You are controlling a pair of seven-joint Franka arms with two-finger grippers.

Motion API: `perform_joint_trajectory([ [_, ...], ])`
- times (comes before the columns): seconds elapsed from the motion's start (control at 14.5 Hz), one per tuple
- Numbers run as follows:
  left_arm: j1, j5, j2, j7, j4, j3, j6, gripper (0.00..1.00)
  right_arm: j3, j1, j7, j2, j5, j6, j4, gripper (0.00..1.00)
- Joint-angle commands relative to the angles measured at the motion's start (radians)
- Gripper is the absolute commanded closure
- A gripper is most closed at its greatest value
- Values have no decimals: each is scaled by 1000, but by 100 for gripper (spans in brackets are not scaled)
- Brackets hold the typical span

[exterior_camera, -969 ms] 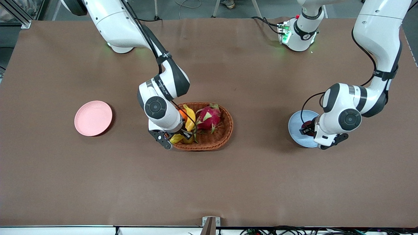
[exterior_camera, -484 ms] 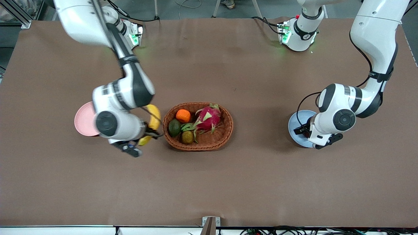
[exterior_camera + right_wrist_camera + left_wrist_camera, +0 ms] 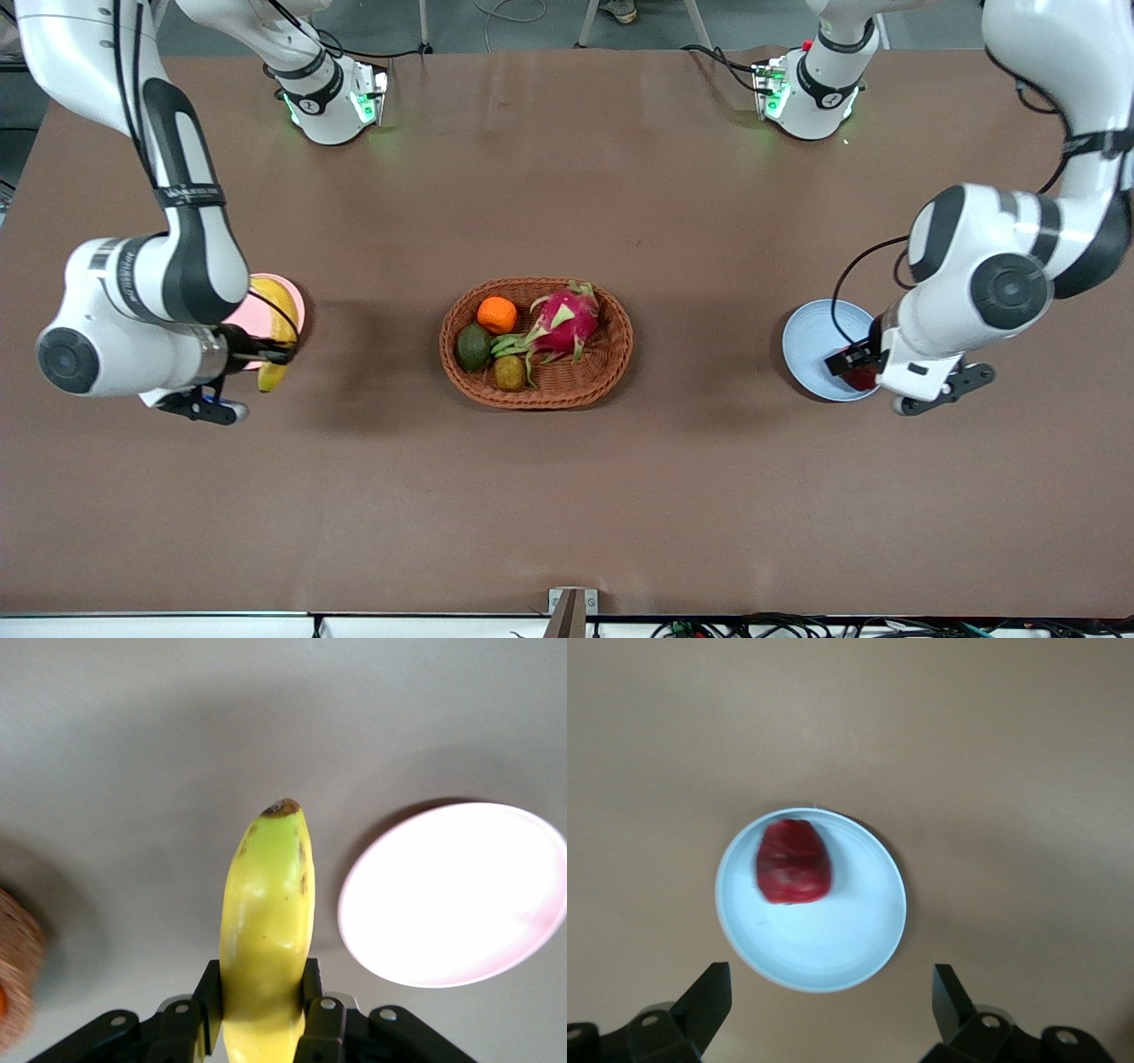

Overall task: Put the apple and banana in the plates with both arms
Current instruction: 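Lower the apple onto the blue plate while the right gripper carries the banana, then lower the banana onto the pink plate while the left gripper withdraws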

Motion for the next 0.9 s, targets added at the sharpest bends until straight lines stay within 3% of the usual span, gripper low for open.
perform_joint_trajectory([
  [0.0, 11, -11, -45, 166, 114, -12, -118, 0, 20, -107, -199, -109, -17, 48, -163, 84],
  [0.14, 26, -13, -115, 248, 114, -6, -126, 0, 20, -128, -246, -132, -55, 159, -246, 84],
  [0.35, 54, -22, -206, 360, 117, -8, -181, 0, 22, -118, -248, -208, -75, 400, -456, 84],
  [0.83, 63, -129, -353, 407, 116, -5, -285, 0, 22, -133, -248, -183, -75, 562, -499, 82],
])
